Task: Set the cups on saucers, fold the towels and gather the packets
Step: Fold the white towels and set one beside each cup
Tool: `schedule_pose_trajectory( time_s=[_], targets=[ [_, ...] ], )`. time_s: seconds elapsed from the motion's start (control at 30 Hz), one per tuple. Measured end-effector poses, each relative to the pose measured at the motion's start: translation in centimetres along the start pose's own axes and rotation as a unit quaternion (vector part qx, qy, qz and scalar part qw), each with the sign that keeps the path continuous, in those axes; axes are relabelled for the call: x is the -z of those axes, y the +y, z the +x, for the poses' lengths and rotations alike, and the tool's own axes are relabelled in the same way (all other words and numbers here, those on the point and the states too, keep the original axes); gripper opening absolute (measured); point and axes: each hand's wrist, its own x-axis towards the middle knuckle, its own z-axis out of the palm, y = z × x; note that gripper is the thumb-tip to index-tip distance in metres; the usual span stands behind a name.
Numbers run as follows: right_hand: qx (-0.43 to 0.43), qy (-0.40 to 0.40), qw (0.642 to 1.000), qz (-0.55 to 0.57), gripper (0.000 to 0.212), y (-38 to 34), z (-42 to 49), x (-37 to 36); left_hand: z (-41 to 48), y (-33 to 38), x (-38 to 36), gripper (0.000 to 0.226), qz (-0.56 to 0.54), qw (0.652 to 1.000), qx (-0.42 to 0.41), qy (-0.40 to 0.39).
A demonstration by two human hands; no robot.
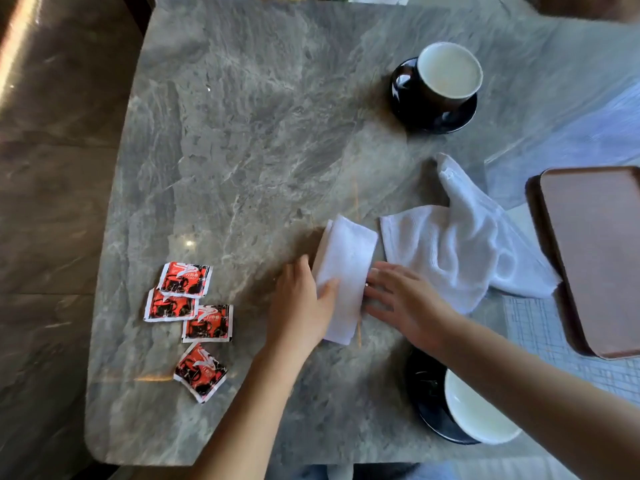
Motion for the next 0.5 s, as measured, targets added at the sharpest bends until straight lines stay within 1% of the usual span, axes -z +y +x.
schedule_pose_trajectory(
  time_s=[0.07, 0.13, 0.17, 0.23, 0.27, 0.3, 0.37, 0.5],
  targets=[
    [0.015, -0.023, 0.999, -0.016, 0.018, 0.0, 0.4, -0.5, 0.3, -0.2, 0.0, 0.056, -0.075, 0.996, 0.033, -0.026],
    [0.031, -0.037, 0.998, -0.048, 0.009, 0.1, 0.6, -0.5, 0.1, -0.4, -0.1, 0.036, -0.156, 0.985, 0.055, -0.043],
    [0.038, -0.047, 0.996, -0.058, 0.011, 0.0, 0.7, -0.5, -0.2, -0.3, 0.0, 0.026, -0.189, 0.978, 0.066, -0.055],
    [0.045, -0.07, 0.994, -0.077, 0.029, -0.2, 0.7, -0.4, -0.8, 0.2, 0.1, 0.018, -0.248, 0.962, 0.083, -0.072],
    [0.047, -0.074, 0.993, -0.085, 0.034, -0.5, 0.7, -0.2, -1.0, 0.4, 0.2, 0.017, -0.277, 0.955, 0.079, -0.076],
    [0.051, -0.077, 0.992, -0.081, 0.035, -0.8, 0.6, 0.2, -1.1, 0.9, 0.3, 0.016, -0.3, 0.948, 0.069, -0.078],
    [0.052, -0.086, 0.993, -0.065, 0.028, -1.9, 0.6, 1.7, -1.2, 2.4, 0.5, 0.017, -0.328, 0.94, 0.049, -0.079],
    [0.073, -0.1, 0.992, -0.02, 0.024, -4.9, 0.9, 5.7, -0.6, 6.6, -0.1, 0.028, -0.376, 0.922, 0.013, -0.097]
  ],
)
